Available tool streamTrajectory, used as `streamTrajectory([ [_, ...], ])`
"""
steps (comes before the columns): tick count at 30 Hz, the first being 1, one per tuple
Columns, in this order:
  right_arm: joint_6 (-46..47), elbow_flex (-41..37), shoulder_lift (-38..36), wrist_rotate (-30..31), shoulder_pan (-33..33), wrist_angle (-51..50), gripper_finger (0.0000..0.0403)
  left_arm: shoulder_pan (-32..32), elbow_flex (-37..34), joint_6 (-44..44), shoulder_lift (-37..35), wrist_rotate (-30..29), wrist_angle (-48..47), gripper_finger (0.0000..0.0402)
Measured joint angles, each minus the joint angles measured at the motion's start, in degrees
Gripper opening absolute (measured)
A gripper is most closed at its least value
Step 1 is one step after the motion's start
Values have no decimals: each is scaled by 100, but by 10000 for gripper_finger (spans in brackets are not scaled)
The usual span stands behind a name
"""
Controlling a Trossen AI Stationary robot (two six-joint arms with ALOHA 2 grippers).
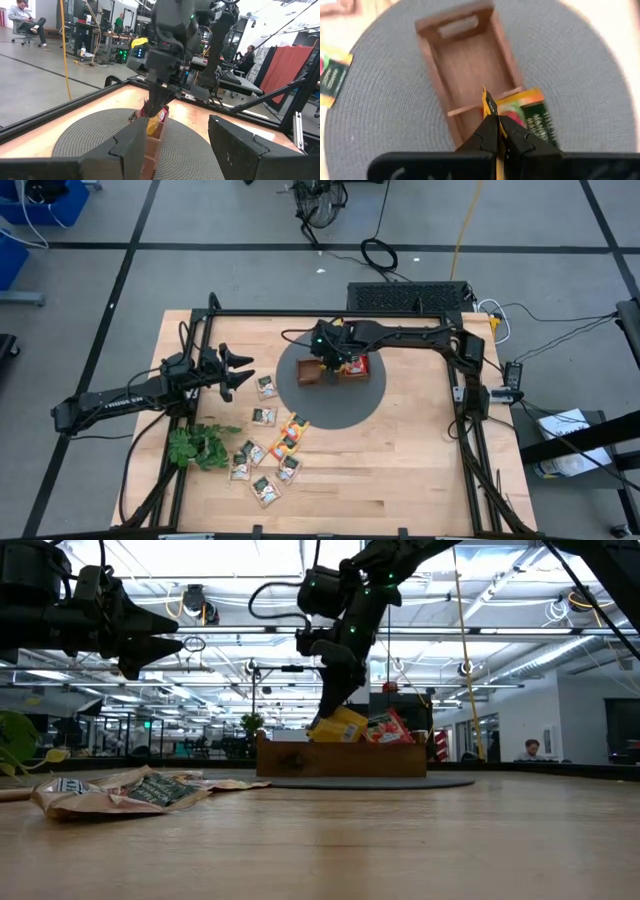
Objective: Pick & Place Tea
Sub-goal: Put the yellow tea bag into the middle section of the wooden organizer
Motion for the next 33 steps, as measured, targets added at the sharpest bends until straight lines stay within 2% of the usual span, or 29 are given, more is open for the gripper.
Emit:
streamTrajectory([
  [4, -11, -396, -458, 235, 50, 426, 0, 0, -2, 0, 0, 0, -2, 214],
  [7, 111, -1081, -997, 203, 48, 1260, 0, 0, 0, 0, -2, 0, 0, 214],
  [11, 391, -2419, -1647, 29, 43, 3132, 0, 0, -2, 0, -2, 0, 0, 214],
  [14, 576, -3359, -1872, 32, 43, 4330, 0, 0, -1, 0, -1, 0, 0, 214],
  [19, 824, -4392, -2053, 82, 46, 6030, 0, 0, -1, 0, 0, 0, 0, 214],
  [22, 951, -4766, -2059, 132, 46, 6876, 0, 0, 0, 0, -2, 0, 0, 214],
  [25, 968, -5019, -2061, 365, 48, 7194, 0, -1, -2, 0, -1, 0, 0, 214],
  [33, 1045, -5376, -1861, 521, 48, 8101, 0, 0, 0, 0, -2, 0, 0, 214],
])
